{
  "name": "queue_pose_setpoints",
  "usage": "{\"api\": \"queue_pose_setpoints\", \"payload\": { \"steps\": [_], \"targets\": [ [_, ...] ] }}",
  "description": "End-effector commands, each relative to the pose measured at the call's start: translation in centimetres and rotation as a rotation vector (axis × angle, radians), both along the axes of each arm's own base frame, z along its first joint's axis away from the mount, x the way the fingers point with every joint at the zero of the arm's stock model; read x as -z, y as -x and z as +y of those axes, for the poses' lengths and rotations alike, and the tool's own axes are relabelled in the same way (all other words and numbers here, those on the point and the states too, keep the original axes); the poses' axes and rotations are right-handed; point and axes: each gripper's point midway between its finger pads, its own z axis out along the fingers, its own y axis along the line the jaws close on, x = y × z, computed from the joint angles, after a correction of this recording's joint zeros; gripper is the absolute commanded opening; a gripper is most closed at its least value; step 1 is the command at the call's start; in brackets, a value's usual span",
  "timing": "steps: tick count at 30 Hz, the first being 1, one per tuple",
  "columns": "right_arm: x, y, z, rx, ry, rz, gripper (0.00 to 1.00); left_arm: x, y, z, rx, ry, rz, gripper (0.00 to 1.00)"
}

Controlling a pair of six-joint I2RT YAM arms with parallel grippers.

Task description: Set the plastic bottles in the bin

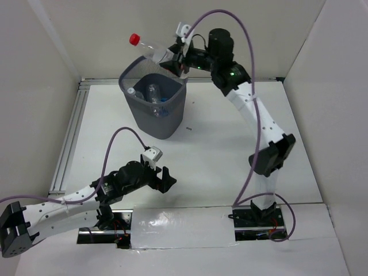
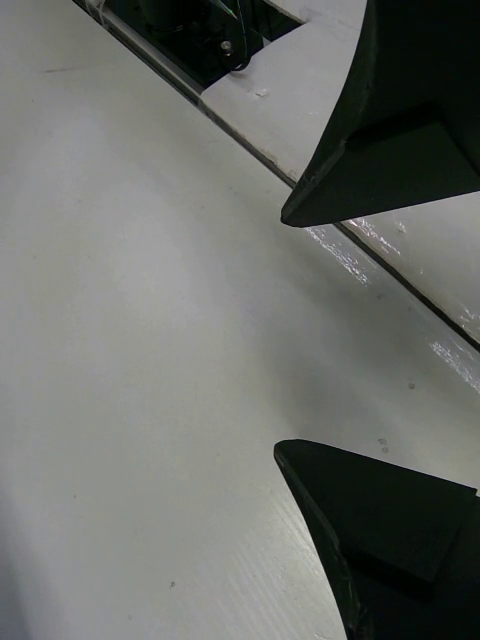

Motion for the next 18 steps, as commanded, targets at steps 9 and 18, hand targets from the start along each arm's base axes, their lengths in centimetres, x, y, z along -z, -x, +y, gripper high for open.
{"api": "queue_pose_setpoints", "payload": {
  "steps": [9,18],
  "targets": [
    [0.5,-4.7,1.3,0.124,-0.088,0.100,0.97,-1.9,0.5,0.2,-0.061,0.083,-0.027,1.00],
    [1.7,-5.4,-14.2,0.705,-0.075,0.270,0.99,-3.1,-0.5,-1.1,-0.039,0.062,-0.075,1.00]
  ]
}}
